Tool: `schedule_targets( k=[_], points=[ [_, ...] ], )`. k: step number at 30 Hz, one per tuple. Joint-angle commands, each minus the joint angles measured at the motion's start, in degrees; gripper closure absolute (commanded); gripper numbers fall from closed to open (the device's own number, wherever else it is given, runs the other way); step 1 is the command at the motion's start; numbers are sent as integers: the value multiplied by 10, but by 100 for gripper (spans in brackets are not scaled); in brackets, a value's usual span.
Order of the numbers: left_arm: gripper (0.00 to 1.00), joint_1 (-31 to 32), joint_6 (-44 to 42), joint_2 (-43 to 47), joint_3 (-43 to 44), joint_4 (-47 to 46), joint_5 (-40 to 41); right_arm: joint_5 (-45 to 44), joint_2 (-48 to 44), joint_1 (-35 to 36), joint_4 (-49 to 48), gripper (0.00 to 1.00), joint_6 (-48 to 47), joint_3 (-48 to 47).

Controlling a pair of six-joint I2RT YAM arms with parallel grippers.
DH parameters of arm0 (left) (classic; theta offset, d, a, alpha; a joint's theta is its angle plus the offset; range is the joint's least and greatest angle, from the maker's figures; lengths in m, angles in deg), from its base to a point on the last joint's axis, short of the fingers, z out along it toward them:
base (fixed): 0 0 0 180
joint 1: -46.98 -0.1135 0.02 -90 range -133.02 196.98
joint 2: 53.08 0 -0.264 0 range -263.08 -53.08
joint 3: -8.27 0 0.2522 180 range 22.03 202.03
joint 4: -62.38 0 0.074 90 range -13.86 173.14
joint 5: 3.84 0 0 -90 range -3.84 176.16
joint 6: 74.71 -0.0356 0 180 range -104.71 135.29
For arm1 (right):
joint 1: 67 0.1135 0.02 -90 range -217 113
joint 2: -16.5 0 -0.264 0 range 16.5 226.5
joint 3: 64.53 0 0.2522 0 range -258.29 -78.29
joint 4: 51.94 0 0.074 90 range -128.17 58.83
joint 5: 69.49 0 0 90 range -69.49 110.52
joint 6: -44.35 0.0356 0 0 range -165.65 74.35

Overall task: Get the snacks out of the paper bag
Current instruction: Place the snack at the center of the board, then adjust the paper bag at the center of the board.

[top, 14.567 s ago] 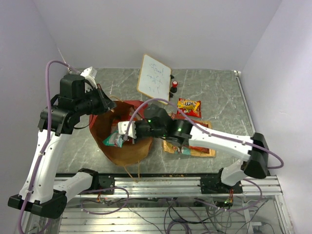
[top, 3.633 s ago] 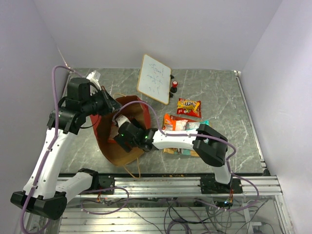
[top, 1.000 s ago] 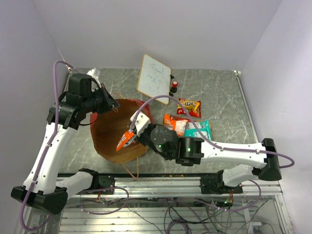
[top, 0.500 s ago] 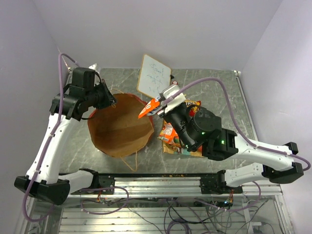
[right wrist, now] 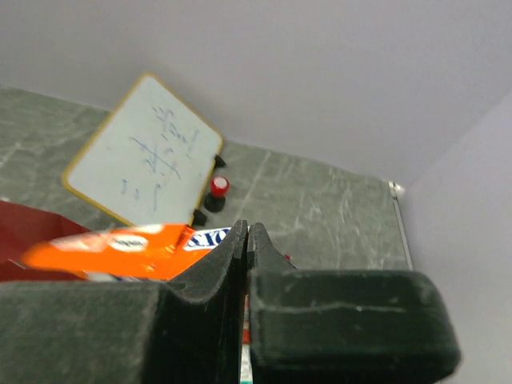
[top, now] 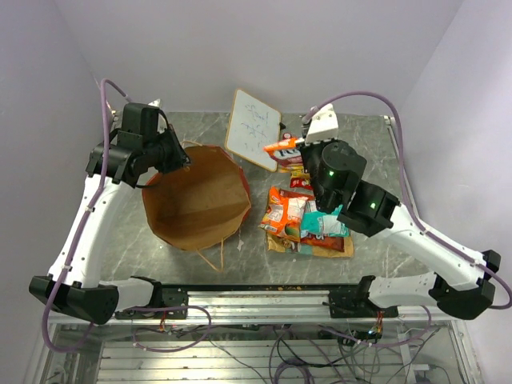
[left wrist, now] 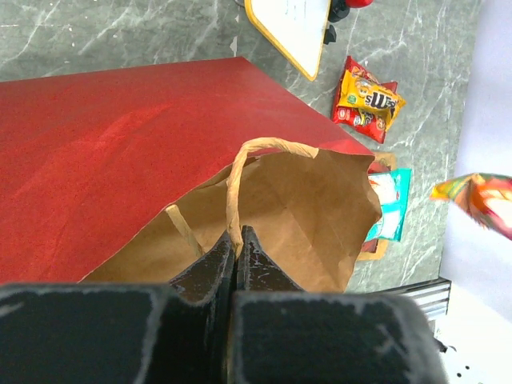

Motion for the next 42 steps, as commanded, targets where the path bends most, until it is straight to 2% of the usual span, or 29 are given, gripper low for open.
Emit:
schedule_targets(
  k=[1,8,16,29,42],
  points=[
    [93,-6,-6,0,9,8,-9,11,-14,-47,83,100,122,38],
    [93,-7,-8,-2,14,11,-21,13,9,-103,220,100,263,56],
    [93,-7,11,20,-24,-7,-58,55,-10,-150,236,100,333,139],
    [93,-7,37,42,-56,-33,-67,133,-61,-153,313,100,440,182],
    [93,-7,36,28,-56,-38,-76,280,-114,-153,275,100,494,289]
  ],
)
